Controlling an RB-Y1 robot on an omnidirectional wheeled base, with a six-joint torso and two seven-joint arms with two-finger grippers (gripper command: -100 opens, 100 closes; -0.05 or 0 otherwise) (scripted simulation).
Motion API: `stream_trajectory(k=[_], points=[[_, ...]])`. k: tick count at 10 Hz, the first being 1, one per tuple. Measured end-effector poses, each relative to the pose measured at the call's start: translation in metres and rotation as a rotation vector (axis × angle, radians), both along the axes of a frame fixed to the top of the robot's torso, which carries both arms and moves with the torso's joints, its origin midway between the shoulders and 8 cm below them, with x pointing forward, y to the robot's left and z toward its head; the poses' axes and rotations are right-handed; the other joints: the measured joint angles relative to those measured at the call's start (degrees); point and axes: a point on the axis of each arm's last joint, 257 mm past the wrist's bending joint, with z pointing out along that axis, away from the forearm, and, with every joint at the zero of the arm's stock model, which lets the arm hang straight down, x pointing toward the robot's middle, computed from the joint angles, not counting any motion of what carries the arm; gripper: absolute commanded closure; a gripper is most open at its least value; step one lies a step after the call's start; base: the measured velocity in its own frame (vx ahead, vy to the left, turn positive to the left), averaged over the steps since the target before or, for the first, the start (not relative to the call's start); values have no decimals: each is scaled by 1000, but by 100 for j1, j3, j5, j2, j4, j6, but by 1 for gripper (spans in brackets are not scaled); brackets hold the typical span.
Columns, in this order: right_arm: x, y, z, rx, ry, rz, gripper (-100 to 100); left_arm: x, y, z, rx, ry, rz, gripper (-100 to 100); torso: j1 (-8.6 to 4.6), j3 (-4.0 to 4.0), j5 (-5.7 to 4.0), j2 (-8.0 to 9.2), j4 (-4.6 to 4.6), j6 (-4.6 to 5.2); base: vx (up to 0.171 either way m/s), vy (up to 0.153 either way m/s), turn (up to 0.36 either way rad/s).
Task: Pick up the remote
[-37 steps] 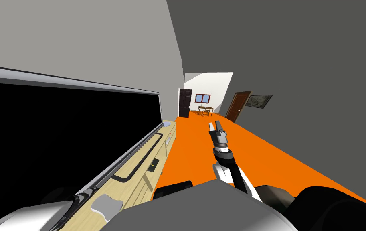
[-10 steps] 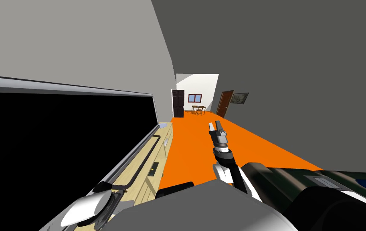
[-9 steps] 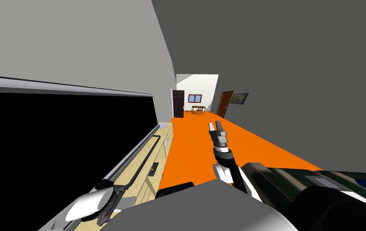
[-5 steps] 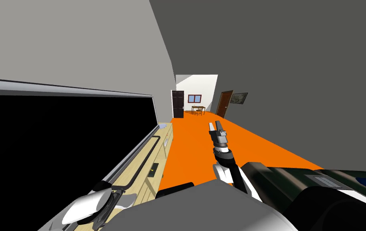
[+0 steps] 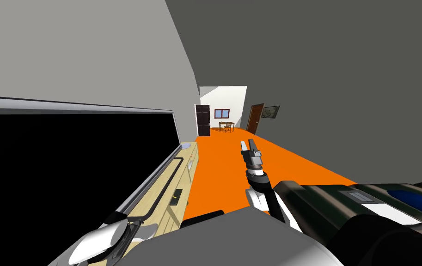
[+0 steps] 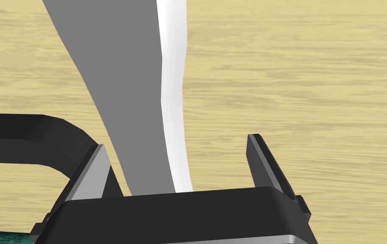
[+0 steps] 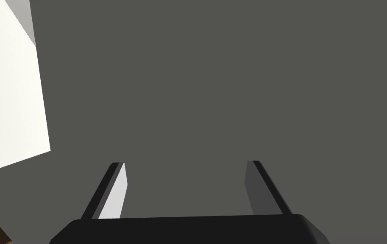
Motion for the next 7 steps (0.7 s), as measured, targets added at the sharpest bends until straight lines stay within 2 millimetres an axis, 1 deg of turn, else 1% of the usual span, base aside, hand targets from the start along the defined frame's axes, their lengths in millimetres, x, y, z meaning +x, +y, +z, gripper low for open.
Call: stream_trajectory(k=[2,5,6,7], points=[[0,0,0,0,0,0,0,1,9,-1,7,-14,25,-100,-42,-1,41,23,-22,3,-117,-105,-162],[0,0,0,0,0,0,0,-9,10,-13,-1,-28,73,-100,-20,-23,118,20,-66,-4,-93,-60,-117],[0,0,0,0,0,0,0,-12,10,-16,-5,-30,85,-100,-10,-31,135,17,-78,-11,-36,-19,-7],[0,0,0,0,0,0,0,-12,10,-17,-5,-30,85,100,4,-42,139,-3,-83,-12,-6,-5,-7]])
